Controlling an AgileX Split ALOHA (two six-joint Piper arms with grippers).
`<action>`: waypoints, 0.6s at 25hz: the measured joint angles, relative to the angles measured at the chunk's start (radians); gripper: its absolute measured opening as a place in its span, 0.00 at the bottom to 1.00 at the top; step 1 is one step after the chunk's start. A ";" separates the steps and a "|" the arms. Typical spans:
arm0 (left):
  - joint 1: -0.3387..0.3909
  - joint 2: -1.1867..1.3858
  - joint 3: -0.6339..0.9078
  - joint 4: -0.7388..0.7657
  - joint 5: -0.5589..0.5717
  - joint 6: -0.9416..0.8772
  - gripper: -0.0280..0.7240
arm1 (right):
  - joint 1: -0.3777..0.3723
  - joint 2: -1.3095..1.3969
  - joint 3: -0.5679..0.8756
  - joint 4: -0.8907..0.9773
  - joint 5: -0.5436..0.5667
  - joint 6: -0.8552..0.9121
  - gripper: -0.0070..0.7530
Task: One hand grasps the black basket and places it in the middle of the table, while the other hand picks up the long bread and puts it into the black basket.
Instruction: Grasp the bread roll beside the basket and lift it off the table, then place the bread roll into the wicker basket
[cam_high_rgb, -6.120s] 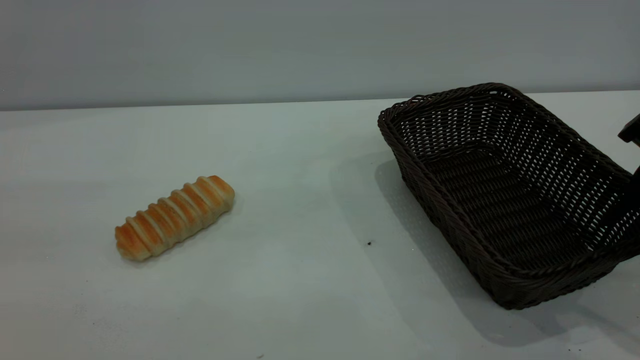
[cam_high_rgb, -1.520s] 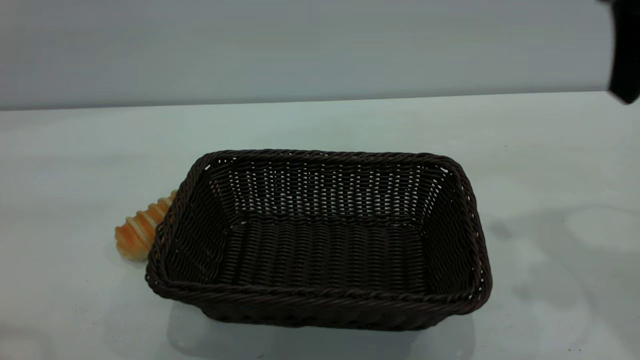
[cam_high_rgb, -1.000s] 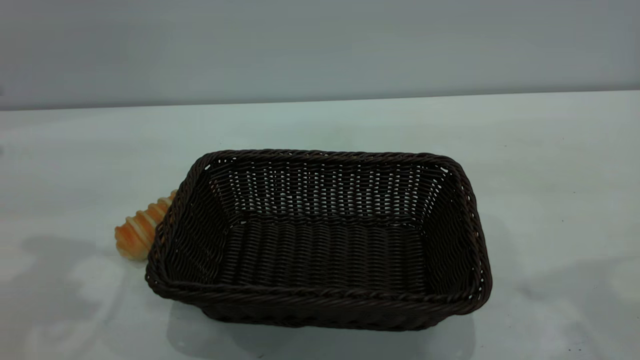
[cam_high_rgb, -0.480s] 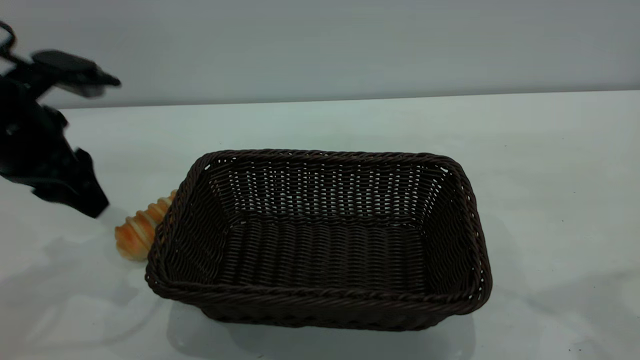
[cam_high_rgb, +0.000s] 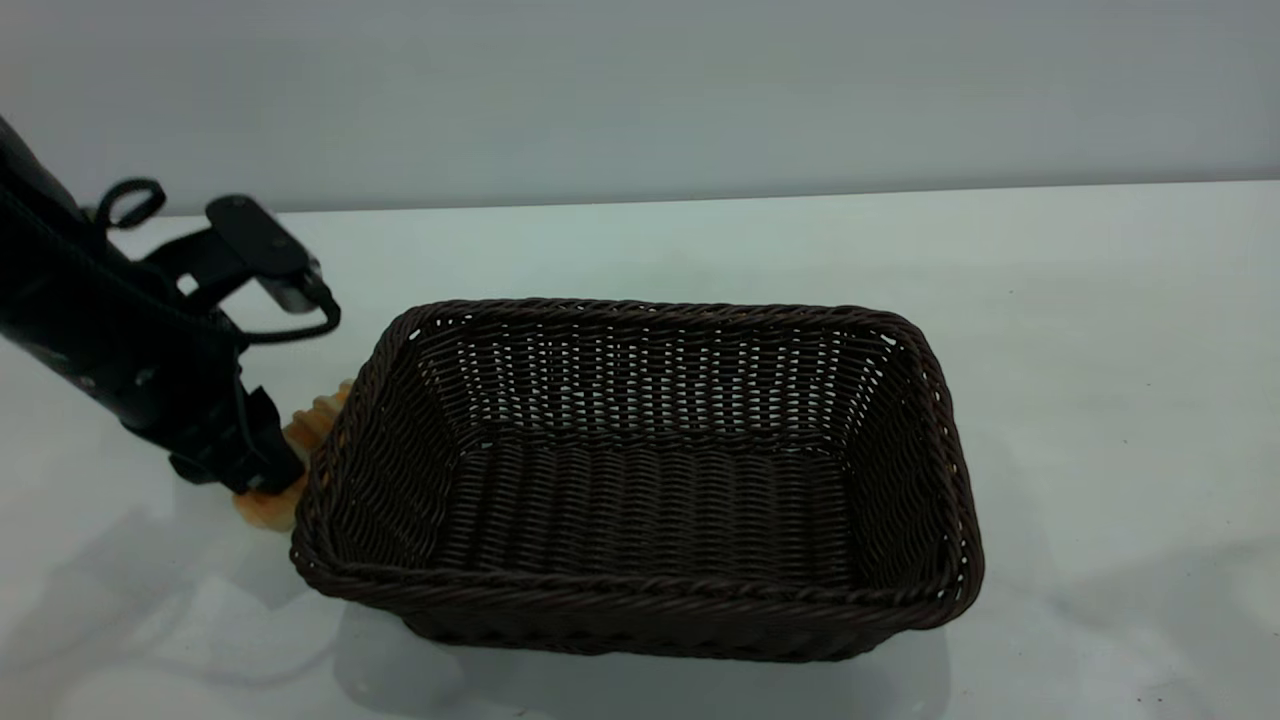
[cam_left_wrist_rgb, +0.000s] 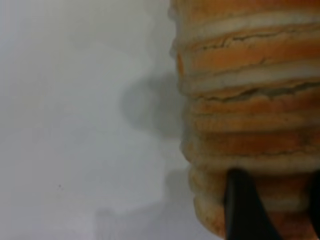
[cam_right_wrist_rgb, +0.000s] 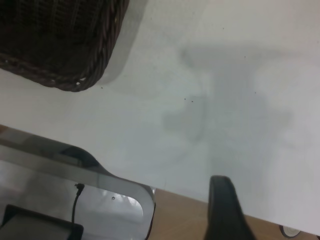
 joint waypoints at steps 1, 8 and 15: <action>0.000 0.008 -0.001 -0.004 -0.007 0.004 0.51 | 0.000 0.000 0.000 0.000 0.000 0.000 0.65; -0.001 -0.013 0.000 -0.052 -0.071 -0.030 0.12 | 0.000 0.000 0.000 0.000 -0.001 0.000 0.65; -0.001 -0.258 0.000 -0.268 -0.199 -0.089 0.09 | 0.000 0.000 0.000 0.000 -0.004 0.004 0.65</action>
